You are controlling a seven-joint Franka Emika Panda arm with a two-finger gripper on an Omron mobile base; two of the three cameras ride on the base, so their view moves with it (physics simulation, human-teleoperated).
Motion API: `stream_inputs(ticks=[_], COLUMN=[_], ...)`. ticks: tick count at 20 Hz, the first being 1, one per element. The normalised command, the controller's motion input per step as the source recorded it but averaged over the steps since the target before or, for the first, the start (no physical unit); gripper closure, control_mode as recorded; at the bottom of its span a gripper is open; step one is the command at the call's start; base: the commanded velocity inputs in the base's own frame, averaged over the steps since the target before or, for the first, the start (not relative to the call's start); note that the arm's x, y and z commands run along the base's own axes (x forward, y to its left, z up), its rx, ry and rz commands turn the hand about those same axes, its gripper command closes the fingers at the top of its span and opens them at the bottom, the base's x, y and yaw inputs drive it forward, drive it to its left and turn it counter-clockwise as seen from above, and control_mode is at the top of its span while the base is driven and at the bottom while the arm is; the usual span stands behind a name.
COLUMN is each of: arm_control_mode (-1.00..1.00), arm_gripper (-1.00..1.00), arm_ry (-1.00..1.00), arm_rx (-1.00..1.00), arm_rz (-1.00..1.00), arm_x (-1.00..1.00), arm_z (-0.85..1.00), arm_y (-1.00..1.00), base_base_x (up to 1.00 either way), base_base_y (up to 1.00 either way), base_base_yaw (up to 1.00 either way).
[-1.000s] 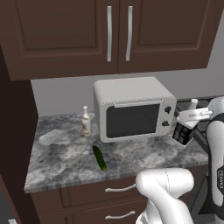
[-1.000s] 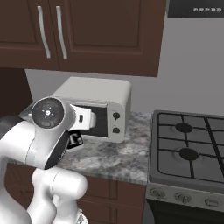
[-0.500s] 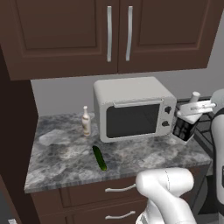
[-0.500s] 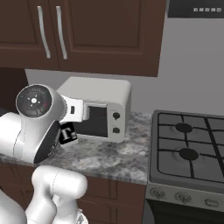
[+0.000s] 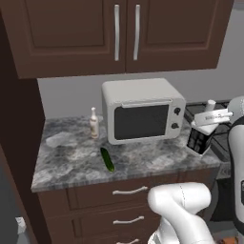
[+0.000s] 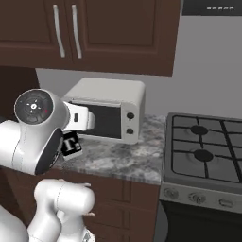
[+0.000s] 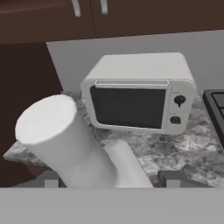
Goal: Place the liquors on the top shelf of the fridge to keep them out of children's reach, and place the cucumber on lower shelves for easy access.
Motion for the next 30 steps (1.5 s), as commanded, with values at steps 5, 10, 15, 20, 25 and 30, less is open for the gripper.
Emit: stream_inputs(ticks=[5,10,15,20,25,30], arm_control_mode=[1.0,1.0,1.0,1.0,1.0,1.0], arm_gripper=[1.0,1.0,1.0,1.0,1.0,1.0], arm_ry=[0.0,0.0,0.0,0.0,0.0,0.0], arm_rx=[0.0,0.0,0.0,0.0,0.0,0.0], arm_rz=[0.0,0.0,0.0,0.0,0.0,0.0], arm_x=[0.0,0.0,0.0,0.0,0.0,0.0], arm_z=[0.0,0.0,0.0,0.0,0.0,0.0], arm_y=[0.0,0.0,0.0,0.0,0.0,0.0], base_base_x=[-0.77,-0.29,-0.23,-0.3,-0.16,-0.02], base_base_y=[0.05,0.23,0.16,0.34,0.73,0.97], base_base_yaw=[0.31,0.5,0.56,0.55,0.47,0.39])
